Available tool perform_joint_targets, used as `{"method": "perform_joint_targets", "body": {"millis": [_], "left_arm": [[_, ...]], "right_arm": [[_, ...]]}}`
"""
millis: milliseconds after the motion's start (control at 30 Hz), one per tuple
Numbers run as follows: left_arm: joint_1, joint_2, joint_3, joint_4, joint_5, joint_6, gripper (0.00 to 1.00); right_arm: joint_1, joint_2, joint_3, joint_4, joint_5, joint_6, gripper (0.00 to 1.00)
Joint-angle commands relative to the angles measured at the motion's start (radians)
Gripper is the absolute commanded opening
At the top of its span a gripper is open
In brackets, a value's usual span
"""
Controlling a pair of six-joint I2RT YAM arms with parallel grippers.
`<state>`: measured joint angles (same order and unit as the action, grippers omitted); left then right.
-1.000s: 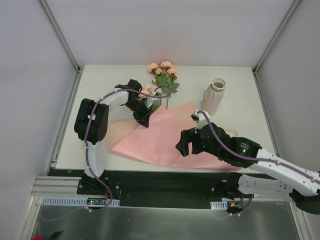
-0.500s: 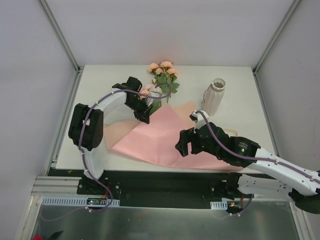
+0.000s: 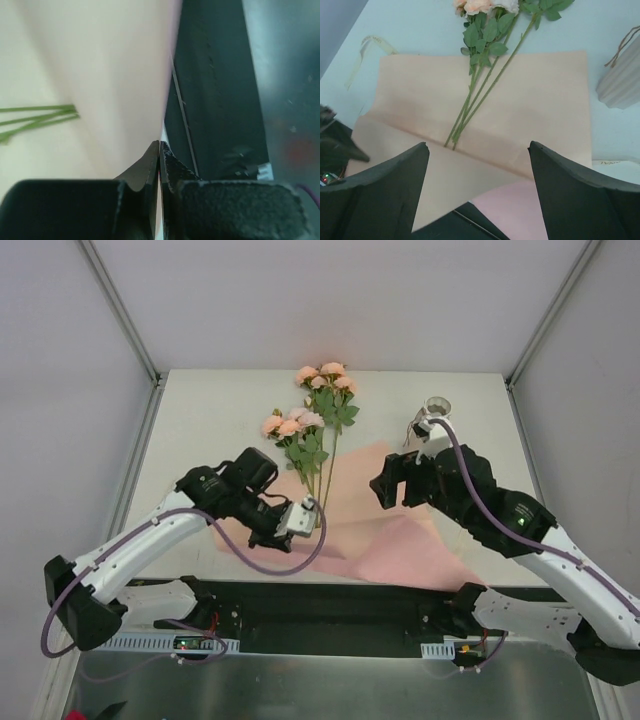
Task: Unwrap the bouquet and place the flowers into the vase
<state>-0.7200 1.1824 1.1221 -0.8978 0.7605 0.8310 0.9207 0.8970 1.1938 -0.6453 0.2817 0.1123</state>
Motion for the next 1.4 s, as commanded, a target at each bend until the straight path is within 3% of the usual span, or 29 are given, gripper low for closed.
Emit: {"method": "perform_joint_targets", "body": {"millis": [0,267,367,500,567,600,633,767,867,1000,1167,1267,1300,1367], "left_arm": [[-0.08,-0.144,-0.088,-0.188,-0.035,0.201,0.0],[-0.386,-0.322,-0.113,-0.272,-0.082,0.235,0.0],[-0.391,-0.313,-0.127,-0.35,-0.024,0.272,0.01],[-0.435,-0.306,-0.16,-0.392,0.019,0.275,0.12],[-0.452,-0.307,-0.174,-0.391,0.017,0.284,0.31],[-0.464,-0.306,-0.188,-0.391,0.011,0.292,0.48],[-0.469,-0.302,-0.192,-0.391,0.002,0.305,0.73],[-0.478,-0.288,-0.199,-0.389,-0.082,0.362,0.99],[-0.476,-0.287,-0.153,-0.363,-0.145,0.35,0.99],[-0.476,-0.314,-0.073,-0.307,-0.333,0.313,0.99],[-0.451,-0.307,0.01,-0.202,-0.555,0.05,0.99],[-0.304,-0.284,0.031,-0.187,-0.592,-0.012,0.99],[-0.18,-0.273,0.034,-0.175,-0.581,-0.023,0.99],[-0.072,-0.259,0.036,-0.165,-0.558,-0.05,0.99]], "right_arm": [[-0.063,0.065,0.046,0.035,-0.062,-0.059,0.84],[-0.206,0.253,0.073,0.095,-0.202,-0.059,0.81],[-0.209,0.353,0.079,0.113,-0.24,-0.049,0.8],[-0.207,0.45,0.058,0.168,-0.253,-0.03,0.81],[-0.204,0.506,0.056,0.188,-0.243,-0.017,0.81],[-0.203,0.526,0.058,0.206,-0.23,-0.011,0.81],[-0.204,0.548,0.061,0.217,-0.227,-0.008,0.81],[-0.197,0.704,0.139,0.227,-0.211,-0.016,0.8],[-0.187,0.799,0.222,0.225,-0.191,-0.031,0.79],[-0.178,0.913,0.32,0.223,-0.158,-0.052,0.75],[-0.178,1.063,0.406,0.242,-0.079,-0.065,0.66],[-0.18,1.141,0.446,0.259,-0.033,-0.08,0.58],[-0.181,1.158,0.452,0.262,-0.017,-0.085,0.56],[-0.181,1.192,0.463,0.269,0.011,-0.088,0.54]]}}
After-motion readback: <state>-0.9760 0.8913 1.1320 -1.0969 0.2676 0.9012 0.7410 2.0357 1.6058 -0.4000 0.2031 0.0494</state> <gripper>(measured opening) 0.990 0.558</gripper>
